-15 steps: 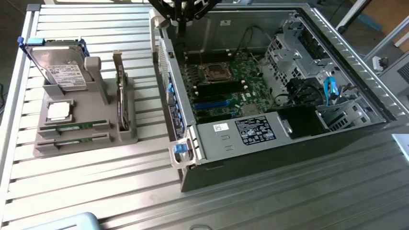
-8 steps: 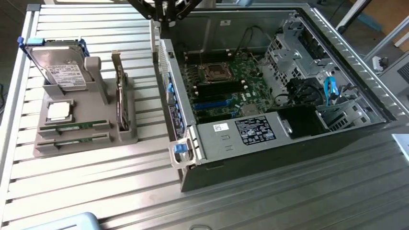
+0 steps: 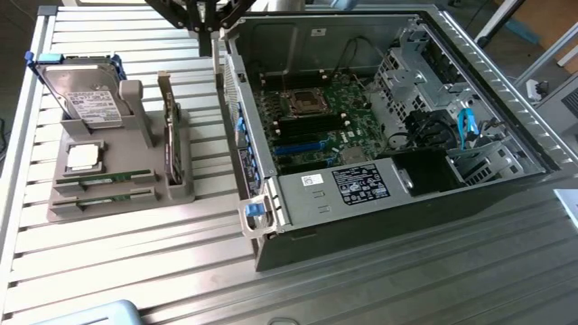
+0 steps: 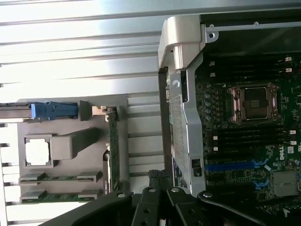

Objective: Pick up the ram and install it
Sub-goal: 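Reach for the ram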

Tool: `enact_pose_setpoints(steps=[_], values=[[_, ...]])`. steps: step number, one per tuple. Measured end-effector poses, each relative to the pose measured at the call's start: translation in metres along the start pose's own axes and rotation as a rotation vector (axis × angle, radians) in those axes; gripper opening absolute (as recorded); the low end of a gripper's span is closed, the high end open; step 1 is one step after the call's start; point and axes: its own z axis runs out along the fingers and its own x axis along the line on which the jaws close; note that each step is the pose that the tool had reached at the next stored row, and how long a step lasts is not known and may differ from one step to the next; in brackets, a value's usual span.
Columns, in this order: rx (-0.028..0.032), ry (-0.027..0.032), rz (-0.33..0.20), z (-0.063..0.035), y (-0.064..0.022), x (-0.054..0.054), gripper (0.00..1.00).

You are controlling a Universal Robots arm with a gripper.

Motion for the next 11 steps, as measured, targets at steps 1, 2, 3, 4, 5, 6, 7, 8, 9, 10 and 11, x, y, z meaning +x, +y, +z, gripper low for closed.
enact_pose_setpoints(steps=[1,2,3,4,5,6,7,8,9,10,11], values=[[0.0006,0.0001,0.000,-0.0003,-0.0003,0.005,0.11],[0.0012,0.0000,0.000,-0.0005,-0.0009,0.013,0.11],[0.0017,-0.0002,0.000,-0.0006,-0.0011,0.018,0.11],[0.0023,-0.0003,0.000,-0.0007,-0.0012,0.022,0.11],[0.0034,-0.0003,0.000,-0.0009,-0.0014,0.029,0.11],[0.0039,-0.0004,0.000,-0.0010,-0.0016,0.033,0.11],[0.0045,-0.0004,0.000,-0.0012,-0.0018,0.039,0.11],[0.0053,-0.0006,0.000,-0.0014,-0.0020,0.046,0.11],[0.0061,-0.0007,0.000,-0.0014,-0.0022,0.051,0.11],[0.0073,-0.0007,0.000,-0.0016,-0.0022,0.055,0.11],[0.0090,-0.0008,0.000,-0.0019,-0.0025,0.063,0.11]])
